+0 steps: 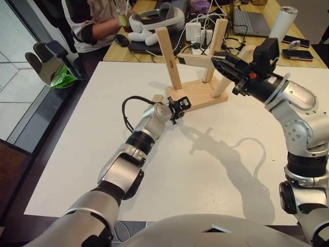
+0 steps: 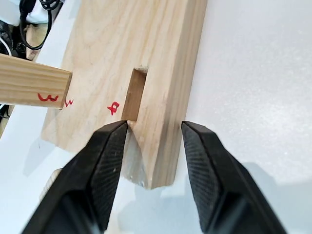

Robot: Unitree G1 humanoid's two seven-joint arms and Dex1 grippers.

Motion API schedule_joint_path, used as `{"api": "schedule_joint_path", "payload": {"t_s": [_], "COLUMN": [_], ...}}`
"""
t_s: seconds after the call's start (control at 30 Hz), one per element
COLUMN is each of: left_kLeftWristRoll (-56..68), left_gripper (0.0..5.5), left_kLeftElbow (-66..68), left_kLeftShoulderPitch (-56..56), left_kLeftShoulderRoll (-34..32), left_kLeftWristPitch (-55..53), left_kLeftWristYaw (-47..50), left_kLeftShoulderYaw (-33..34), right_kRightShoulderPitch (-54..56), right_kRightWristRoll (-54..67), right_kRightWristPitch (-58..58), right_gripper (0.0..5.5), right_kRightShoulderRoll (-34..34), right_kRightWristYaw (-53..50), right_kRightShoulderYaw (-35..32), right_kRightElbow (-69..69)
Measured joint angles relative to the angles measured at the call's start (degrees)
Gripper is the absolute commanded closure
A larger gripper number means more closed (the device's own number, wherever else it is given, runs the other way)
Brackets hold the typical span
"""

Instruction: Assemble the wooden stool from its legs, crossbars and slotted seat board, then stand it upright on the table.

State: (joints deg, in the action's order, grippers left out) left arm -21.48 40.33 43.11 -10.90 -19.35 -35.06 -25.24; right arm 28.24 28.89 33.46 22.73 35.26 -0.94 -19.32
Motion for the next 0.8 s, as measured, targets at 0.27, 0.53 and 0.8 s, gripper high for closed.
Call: {"api": "schedule_joint_path", "payload": {"t_s": [0.27,0.53,0.8], "left_kLeftWristRoll": [12.07,20.93,35.02], "left_gripper": [3.41,3.41,3.41], "left_kLeftElbow": [-30.15,-59.50,-84.01], "left_kLeftShoulderPitch": [-9.89,-14.27,-19.18], "left_kLeftShoulderRoll": [-4.17,5.13,6.41], "left_kLeftWristPitch": [-18.48,-40.22,-62.12], "left_kLeftWristYaw": [-25.40,-16.15,-12.06], "left_kLeftShoulderYaw": [-3.36,0.66,28.75], "right_kRightShoulderPitch": [0.40,0.85,-14.17], "right_kRightWristRoll": [0.27,5.32,11.82], "right_kRightWristPitch": [0.12,1.73,5.04], "right_gripper": [5.10,5.10,5.10], "right_kRightShoulderRoll": [0.87,3.21,7.90], "right_kRightWristYaw": [0.80,2.86,5.82], "right_kRightShoulderYaw": [-0.04,-6.51,-11.64], "right_kRightElbow": [0.49,3.72,-4.90]}}
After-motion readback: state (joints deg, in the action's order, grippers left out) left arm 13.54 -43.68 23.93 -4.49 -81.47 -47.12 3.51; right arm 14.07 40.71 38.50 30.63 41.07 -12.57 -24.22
